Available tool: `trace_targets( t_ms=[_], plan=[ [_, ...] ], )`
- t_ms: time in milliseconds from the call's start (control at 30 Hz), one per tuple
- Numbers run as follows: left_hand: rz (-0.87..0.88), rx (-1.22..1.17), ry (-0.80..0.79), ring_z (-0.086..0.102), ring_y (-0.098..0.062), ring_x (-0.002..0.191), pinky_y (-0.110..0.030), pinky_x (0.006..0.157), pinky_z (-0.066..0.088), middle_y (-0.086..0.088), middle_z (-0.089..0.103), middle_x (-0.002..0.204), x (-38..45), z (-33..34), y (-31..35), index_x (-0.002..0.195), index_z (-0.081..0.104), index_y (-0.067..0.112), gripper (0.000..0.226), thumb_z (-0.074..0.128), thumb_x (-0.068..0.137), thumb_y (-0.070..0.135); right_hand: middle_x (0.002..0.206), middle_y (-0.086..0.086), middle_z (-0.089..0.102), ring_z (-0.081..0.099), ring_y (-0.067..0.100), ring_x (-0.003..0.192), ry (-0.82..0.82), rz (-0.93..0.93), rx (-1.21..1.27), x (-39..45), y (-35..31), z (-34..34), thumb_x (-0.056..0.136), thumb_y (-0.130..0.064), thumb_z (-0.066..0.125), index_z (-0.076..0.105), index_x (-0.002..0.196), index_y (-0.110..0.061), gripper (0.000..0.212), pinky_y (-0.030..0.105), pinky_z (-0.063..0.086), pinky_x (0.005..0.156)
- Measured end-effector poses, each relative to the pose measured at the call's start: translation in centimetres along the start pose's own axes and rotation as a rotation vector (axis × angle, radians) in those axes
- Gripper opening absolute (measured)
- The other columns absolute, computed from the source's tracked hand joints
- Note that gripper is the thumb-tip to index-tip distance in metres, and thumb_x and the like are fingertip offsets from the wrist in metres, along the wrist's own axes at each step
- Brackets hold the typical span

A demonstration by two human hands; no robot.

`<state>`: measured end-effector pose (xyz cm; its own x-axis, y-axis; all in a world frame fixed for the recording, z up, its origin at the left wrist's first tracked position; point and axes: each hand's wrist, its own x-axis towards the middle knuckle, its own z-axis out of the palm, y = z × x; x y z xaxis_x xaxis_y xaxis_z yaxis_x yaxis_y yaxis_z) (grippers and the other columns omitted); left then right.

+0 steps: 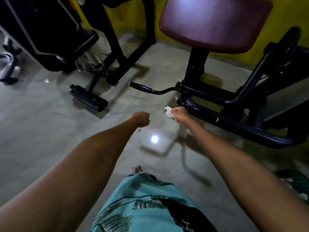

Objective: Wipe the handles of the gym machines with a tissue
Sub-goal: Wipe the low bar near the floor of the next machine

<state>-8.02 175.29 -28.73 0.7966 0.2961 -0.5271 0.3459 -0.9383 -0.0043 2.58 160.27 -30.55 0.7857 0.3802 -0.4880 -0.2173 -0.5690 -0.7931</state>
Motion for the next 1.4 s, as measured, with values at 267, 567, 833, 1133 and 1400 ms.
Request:
trace_targets(
  t_ms=[267, 567, 833, 1133, 1400],
  plan=[
    [0.005, -0.062, 0.046, 0.048, -0.032, 0.122, -0.036, 0.095, 0.039, -0.018, 0.049, 0.135, 1.2, -1.2, -3.5, 0.132, 0.045, 0.004, 0.038, 0.037, 0.098, 0.02, 0.114, 0.01, 0.066, 0.064, 0.017, 0.09, -0.056, -0.039, -0.09, 2.2, -3.7, 3.8, 0.076, -0.006, 0.065, 0.064, 0.06, 0.003, 0.019, 0.015, 0.031, 0.052],
    [0.055, -0.02, 0.029, 0.045, -0.03, 0.126, -0.036, 0.099, 0.037, -0.017, 0.046, 0.138, 5.1, -2.6, -12.5, 0.136, 0.039, 0.006, 0.042, 0.039, 0.098, 0.024, 0.074, 0.002, 0.051, 0.048, 0.009, 0.068, 0.063, -0.082, -0.192, 5.7, -8.7, 10.9, 0.084, -0.027, 0.068, 0.071, 0.101, 0.0, 0.032, 0.012, 0.028, 0.043],
    [0.136, 0.002, -0.015, 0.042, -0.03, 0.13, -0.038, 0.106, 0.03, -0.014, 0.038, 0.145, 9.8, -3.7, -16.5, 0.14, 0.033, 0.005, 0.048, 0.042, 0.096, 0.025, 0.054, 0.003, 0.041, 0.045, 0.016, 0.065, 0.199, 0.085, -0.193, 8.0, -8.7, 13.0, 0.081, -0.011, 0.063, 0.057, 0.062, -0.006, 0.021, 0.024, 0.027, 0.045],
    [0.176, 0.021, 0.065, 0.014, -0.027, 0.144, -0.046, 0.113, 0.022, -0.011, 0.008, 0.158, 15.2, -4.8, -17.4, 0.149, 0.006, 0.005, 0.069, 0.044, 0.095, 0.026, 0.09, 0.019, 0.068, 0.062, 0.027, 0.085, 0.378, 0.107, -0.242, 14.2, -9.3, 11.9, 0.089, -0.038, 0.057, 0.071, 0.093, -0.004, 0.036, 0.031, 0.041, 0.068],
    [0.17, -0.057, 0.012, 0.01, -0.025, 0.145, -0.047, 0.113, 0.019, -0.009, 0.005, 0.159, 20.2, -5.3, -18.1, 0.15, 0.002, 0.004, 0.077, 0.05, 0.094, 0.028, 0.117, 0.018, 0.063, 0.057, 0.037, 0.107, 0.368, -0.076, -0.478, 17.6, -9.4, 12.3, 0.096, -0.017, 0.044, 0.06, 0.124, -0.021, 0.033, 0.04, 0.048, 0.088]
  ],
)
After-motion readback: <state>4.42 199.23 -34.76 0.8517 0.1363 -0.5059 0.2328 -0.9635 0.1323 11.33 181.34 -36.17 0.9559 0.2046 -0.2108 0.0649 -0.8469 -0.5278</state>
